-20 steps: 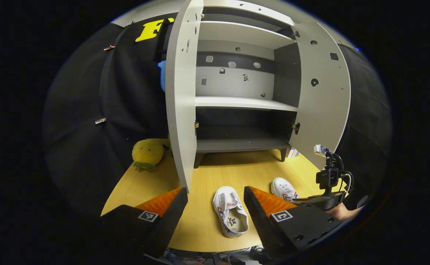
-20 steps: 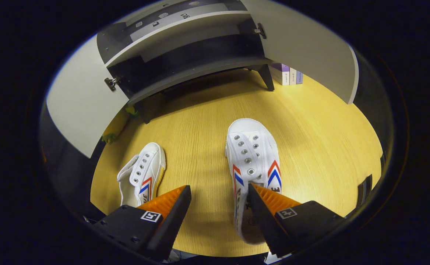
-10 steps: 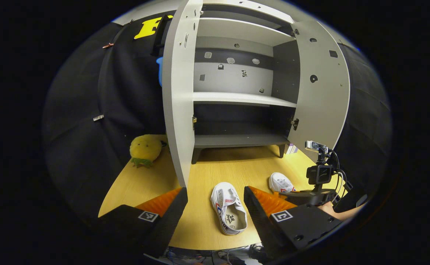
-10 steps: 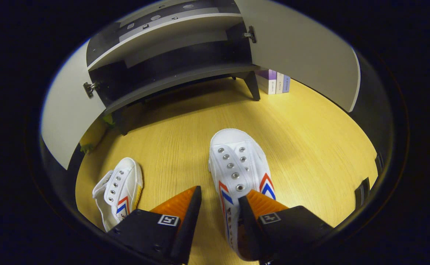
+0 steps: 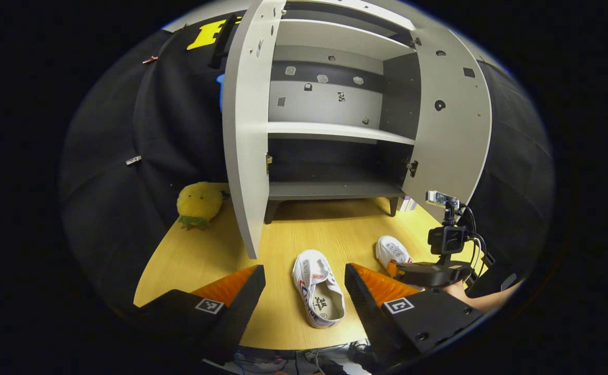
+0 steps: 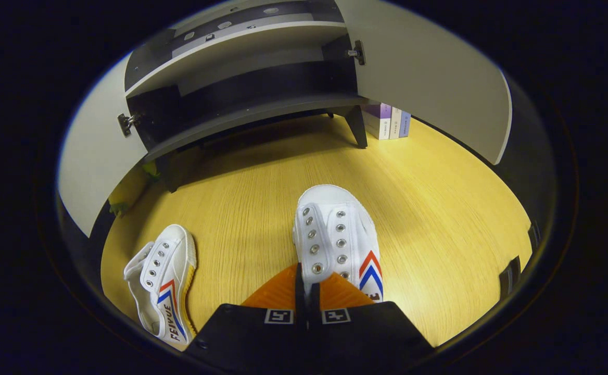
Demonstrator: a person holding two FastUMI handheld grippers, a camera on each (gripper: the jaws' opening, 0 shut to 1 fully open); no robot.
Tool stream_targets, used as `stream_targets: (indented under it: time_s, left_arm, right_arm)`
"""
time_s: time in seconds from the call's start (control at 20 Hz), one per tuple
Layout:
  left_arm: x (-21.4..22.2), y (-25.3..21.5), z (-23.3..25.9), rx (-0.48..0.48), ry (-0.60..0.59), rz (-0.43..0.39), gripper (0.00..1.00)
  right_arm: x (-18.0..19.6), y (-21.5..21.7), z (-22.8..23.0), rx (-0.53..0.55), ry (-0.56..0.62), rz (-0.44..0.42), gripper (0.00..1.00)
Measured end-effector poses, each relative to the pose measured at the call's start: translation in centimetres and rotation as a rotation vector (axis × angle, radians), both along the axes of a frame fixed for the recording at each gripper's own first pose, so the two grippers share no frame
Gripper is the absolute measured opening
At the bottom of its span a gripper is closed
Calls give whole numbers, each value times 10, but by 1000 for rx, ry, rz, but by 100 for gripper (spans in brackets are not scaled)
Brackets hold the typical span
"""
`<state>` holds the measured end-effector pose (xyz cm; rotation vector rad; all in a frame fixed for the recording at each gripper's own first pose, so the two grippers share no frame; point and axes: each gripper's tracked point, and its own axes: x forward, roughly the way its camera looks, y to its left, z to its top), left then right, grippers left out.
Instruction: Grab one shoe with the right hand and put it into the shoe cabinet, grab the other shoe with the left hand and put it into the shoe cabinet; then close the right door with the right hand and the left door with the left hand.
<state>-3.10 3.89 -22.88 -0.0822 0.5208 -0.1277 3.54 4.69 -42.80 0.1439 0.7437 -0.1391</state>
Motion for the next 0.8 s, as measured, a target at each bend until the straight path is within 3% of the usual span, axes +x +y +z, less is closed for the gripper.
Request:
stream_targets:
  time_s: [0.4,0.8]
  left_arm:
    - [-4,-5,-5,20,3,-35,95]
    - [-4,-12,8,27,-51,-62,95]
  right_arm:
    - [-4,0,38,22,-63,2,5]
    - [3,18,128,-80,-196,128,5]
